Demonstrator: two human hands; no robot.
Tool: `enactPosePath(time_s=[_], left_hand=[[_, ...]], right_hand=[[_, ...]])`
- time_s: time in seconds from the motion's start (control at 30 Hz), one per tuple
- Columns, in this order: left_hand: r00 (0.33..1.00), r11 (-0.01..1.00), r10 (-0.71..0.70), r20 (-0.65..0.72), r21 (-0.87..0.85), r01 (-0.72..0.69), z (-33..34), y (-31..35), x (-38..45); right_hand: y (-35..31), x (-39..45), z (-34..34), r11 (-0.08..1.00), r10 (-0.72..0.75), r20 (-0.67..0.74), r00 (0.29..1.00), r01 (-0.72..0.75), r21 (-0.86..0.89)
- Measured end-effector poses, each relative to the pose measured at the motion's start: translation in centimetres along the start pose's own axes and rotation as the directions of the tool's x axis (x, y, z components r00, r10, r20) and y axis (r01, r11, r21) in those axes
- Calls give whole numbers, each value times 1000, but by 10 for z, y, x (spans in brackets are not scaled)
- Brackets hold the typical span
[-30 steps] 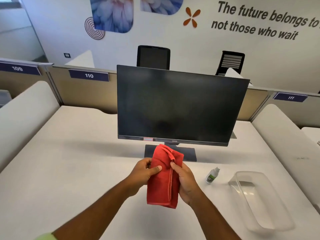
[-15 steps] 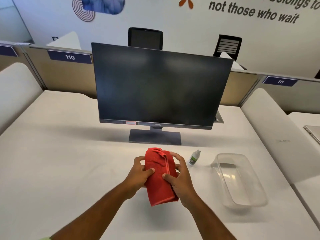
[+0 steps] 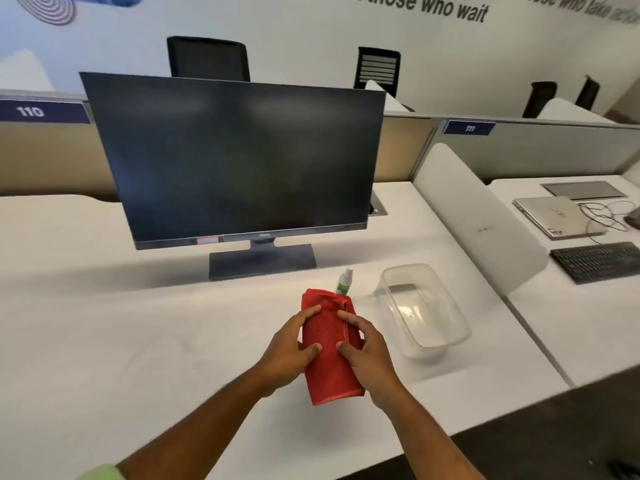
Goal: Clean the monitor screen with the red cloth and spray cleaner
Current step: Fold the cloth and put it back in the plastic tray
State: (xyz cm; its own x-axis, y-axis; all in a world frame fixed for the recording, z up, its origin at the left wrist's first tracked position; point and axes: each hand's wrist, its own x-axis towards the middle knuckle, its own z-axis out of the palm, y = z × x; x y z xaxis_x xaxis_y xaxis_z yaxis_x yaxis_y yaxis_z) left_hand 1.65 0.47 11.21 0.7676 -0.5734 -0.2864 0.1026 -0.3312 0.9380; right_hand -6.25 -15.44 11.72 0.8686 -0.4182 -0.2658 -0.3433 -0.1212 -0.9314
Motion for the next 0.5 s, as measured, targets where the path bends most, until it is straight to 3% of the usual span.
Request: enactPosePath(time_s=[0.23,0.5], left_hand=[[991,989,127,51,69,-131,45,25,10],[997,997,83,0,-2,-83,86,58,49]], right_hand=[[3,-4,-57,999,-7,-35,999,9,41],[3,41,-123,983,8,33,999,-14,184]])
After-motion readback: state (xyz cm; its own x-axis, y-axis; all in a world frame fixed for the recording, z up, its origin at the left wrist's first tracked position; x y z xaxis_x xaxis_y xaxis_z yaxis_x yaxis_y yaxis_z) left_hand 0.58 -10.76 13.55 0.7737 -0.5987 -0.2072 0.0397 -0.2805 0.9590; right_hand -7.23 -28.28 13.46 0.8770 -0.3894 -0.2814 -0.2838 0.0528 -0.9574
